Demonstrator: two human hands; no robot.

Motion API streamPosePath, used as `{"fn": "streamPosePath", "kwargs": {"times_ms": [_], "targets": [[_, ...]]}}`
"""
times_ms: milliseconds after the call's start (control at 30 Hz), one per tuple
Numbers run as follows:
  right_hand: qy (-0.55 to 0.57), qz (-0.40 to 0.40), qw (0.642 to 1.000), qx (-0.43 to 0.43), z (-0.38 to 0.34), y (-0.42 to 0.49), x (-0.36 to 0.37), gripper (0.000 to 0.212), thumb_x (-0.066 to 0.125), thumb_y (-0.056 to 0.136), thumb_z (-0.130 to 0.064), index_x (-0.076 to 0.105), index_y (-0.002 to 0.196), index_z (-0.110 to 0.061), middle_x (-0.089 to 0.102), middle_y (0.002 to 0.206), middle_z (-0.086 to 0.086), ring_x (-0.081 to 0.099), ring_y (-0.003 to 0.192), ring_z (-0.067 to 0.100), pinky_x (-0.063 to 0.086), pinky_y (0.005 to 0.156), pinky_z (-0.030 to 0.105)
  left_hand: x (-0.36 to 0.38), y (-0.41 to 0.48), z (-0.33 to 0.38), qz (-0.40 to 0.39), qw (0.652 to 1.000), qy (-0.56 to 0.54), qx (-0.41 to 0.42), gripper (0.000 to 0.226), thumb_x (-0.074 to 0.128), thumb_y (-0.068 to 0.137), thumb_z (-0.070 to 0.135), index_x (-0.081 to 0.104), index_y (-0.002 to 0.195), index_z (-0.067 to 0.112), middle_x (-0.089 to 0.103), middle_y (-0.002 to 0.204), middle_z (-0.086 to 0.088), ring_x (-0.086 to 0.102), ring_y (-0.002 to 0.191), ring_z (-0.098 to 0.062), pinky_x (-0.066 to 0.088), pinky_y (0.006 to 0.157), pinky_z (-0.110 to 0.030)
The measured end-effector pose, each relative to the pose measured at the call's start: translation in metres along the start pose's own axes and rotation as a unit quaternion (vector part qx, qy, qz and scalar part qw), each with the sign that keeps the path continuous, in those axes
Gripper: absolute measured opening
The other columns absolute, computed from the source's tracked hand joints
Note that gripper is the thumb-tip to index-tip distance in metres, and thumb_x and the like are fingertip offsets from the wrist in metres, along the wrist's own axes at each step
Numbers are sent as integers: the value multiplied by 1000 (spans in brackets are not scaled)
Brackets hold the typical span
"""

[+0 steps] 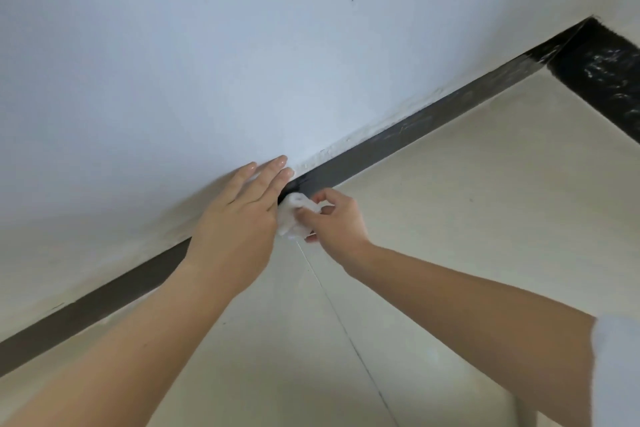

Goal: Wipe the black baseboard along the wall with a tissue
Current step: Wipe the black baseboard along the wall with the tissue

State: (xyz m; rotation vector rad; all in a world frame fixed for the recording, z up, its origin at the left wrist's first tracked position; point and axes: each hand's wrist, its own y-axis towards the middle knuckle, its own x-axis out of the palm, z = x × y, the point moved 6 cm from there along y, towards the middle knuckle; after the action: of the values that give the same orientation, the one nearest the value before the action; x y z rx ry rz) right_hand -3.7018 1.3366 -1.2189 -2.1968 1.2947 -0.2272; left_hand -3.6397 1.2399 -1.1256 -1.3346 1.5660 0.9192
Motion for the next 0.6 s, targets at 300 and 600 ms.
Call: {"fn": "streamPosePath", "kwargs": {"times_ms": [300, 600], "targets": [[30, 145, 986, -70, -34, 32, -107, 8, 66, 79, -17, 59, 77, -22, 62, 68, 0, 59, 67, 15, 55, 65, 31, 3, 8, 16, -17, 998, 0, -56, 53, 32, 85, 16, 49, 127, -10, 19, 155, -11, 18, 143, -26, 25, 108, -43], [149, 303, 941, -16, -20, 48, -173, 11, 59, 83, -15, 55, 93, -19, 59, 74, -1, 61, 63, 15, 60, 69, 39, 5, 32, 28, -20, 999, 30, -34, 65, 25, 87, 24, 16, 149, 5, 18, 156, -10, 14, 144, -26, 23, 110, -43]]}}
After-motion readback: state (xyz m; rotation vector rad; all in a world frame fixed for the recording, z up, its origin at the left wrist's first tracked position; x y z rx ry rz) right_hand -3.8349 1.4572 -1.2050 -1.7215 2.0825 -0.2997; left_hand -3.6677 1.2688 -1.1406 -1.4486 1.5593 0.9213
